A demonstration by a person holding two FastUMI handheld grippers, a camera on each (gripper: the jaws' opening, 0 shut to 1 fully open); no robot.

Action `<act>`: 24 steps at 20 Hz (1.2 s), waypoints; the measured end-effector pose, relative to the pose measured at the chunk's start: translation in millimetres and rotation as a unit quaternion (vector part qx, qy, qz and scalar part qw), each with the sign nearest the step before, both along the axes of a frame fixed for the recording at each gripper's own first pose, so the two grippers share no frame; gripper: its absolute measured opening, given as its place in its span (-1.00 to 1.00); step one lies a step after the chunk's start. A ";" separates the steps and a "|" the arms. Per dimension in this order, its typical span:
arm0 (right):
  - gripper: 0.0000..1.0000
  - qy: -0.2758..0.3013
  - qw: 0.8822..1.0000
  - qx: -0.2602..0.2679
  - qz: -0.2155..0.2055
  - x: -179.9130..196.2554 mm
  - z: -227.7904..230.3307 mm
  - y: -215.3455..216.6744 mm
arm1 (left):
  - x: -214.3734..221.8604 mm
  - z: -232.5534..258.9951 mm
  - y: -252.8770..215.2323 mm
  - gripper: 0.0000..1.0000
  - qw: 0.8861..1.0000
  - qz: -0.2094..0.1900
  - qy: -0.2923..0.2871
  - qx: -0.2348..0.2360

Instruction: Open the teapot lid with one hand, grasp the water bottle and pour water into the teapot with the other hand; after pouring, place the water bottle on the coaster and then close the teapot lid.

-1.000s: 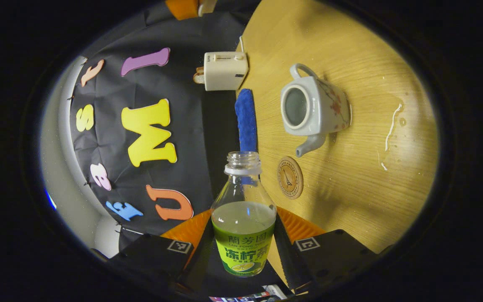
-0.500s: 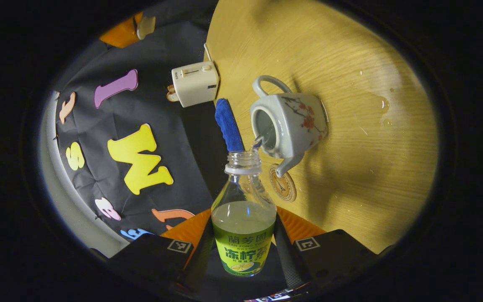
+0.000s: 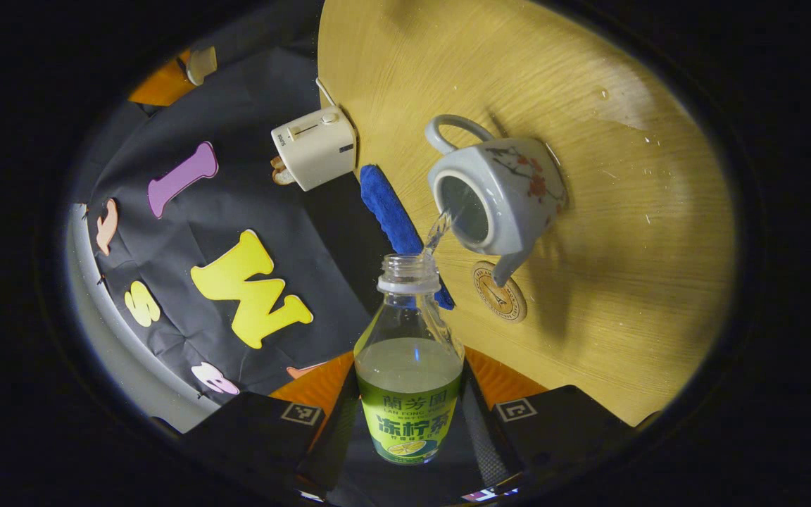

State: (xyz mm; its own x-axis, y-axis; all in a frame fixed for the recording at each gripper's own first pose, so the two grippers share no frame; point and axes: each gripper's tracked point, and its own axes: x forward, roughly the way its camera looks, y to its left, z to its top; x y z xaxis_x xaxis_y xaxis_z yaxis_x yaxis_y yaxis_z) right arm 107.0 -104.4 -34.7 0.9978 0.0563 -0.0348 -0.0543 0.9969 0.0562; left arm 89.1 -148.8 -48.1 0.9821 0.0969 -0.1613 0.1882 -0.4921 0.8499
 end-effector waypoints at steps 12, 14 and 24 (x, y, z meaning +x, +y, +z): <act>-0.99 0.002 1.000 -0.007 0.000 0.9 -1.6 -0.6 | -6.1 19.3 -6.6 0.49 0.997 -0.013 -0.021 0.069; -1.00 0.004 1.000 -0.006 -0.001 1.2 -2.7 -1.2 | -6.8 18.5 -7.6 0.48 0.997 -0.015 -0.019 0.069; -1.00 0.004 1.000 -0.004 0.001 0.7 -1.3 -1.8 | -5.4 21.5 -5.8 0.48 0.998 -0.009 -0.013 0.067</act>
State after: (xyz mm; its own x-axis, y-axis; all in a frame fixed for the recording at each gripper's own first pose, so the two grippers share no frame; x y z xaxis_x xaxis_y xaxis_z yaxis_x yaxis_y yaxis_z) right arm 107.7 -106.2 -36.0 0.9974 0.0577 -0.0435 -0.0556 0.9973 0.0486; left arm 83.7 -154.6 -26.6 0.9875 0.0986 -0.1227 0.1573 -0.6050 0.7805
